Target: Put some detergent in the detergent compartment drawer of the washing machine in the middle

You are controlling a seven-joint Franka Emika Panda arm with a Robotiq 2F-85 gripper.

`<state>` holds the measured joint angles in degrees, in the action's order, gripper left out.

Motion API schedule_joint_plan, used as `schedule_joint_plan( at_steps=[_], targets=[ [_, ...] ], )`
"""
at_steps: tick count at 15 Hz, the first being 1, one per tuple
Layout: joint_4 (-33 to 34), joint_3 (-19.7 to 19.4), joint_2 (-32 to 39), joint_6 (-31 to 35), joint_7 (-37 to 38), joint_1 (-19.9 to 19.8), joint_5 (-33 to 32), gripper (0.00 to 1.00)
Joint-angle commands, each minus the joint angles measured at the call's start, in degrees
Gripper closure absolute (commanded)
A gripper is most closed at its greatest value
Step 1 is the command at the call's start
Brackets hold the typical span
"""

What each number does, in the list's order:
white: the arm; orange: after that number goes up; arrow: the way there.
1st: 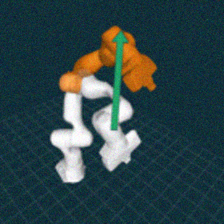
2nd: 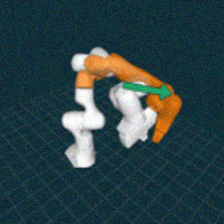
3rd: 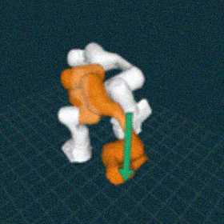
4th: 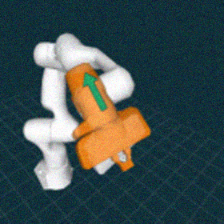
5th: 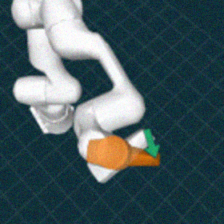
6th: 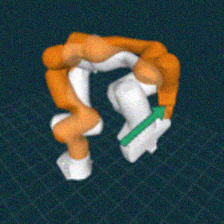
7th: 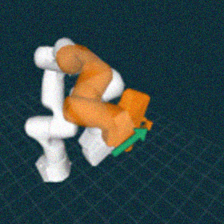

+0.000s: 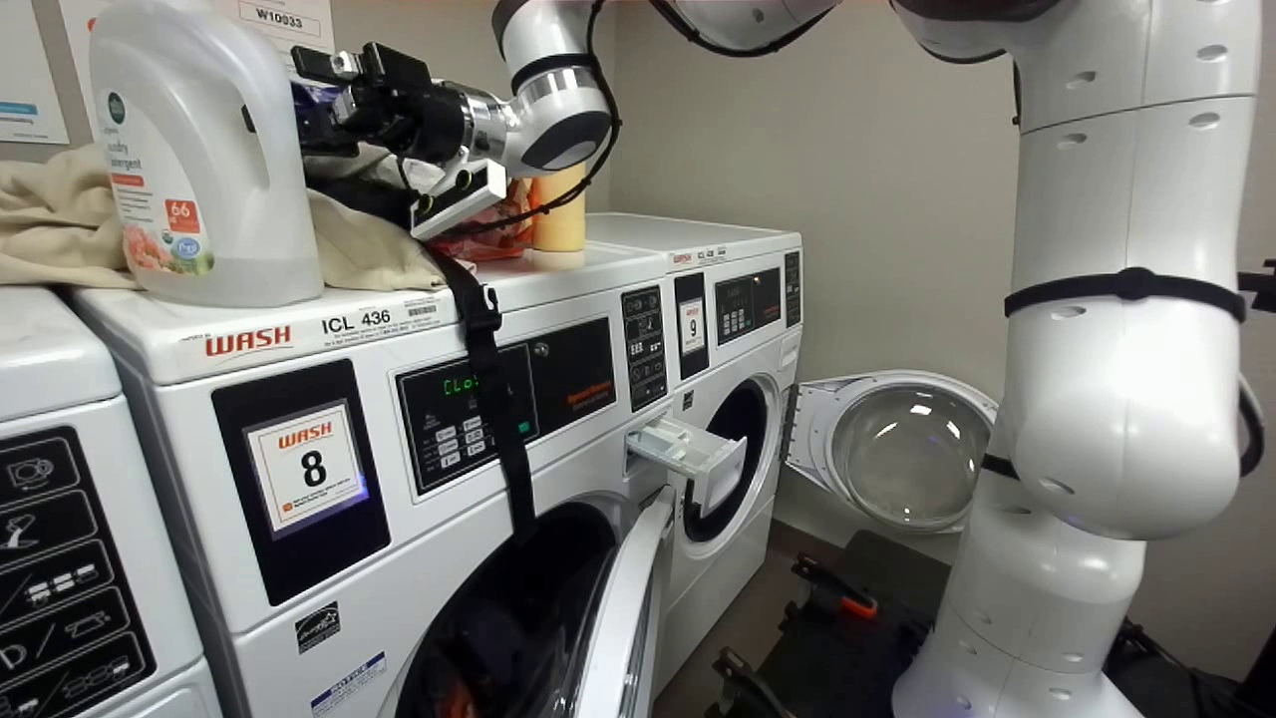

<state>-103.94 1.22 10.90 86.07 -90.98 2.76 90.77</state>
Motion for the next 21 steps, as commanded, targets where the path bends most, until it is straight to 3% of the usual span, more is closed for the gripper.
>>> schedule_joint_plan(
  at_steps=[1, 2, 4, 12, 16, 21],
  targets=[
    [1.5, 0.7, 1.6, -2.8, -0.3, -0.3, 2.7, 0.00],
    [1.4, 0.6, 1.6, -3.0, -0.2, -0.3, 2.8, 0.25],
    [1.0, 0.5, 1.5, -1.9, 0.3, -0.1, 2.4, 0.32],
    [-0.1, 0.1, 0.8, 1.1, 0.4, 0.0, 1.4, 0.95],
    [-0.3, 0.2, -0.4, 3.0, -0.4, 0.3, 1.5, 0.94],
    [-0.4, 1.0, -4.2, 10.8, 0.0, 2.4, 0.8, 0.94]
  ],
)
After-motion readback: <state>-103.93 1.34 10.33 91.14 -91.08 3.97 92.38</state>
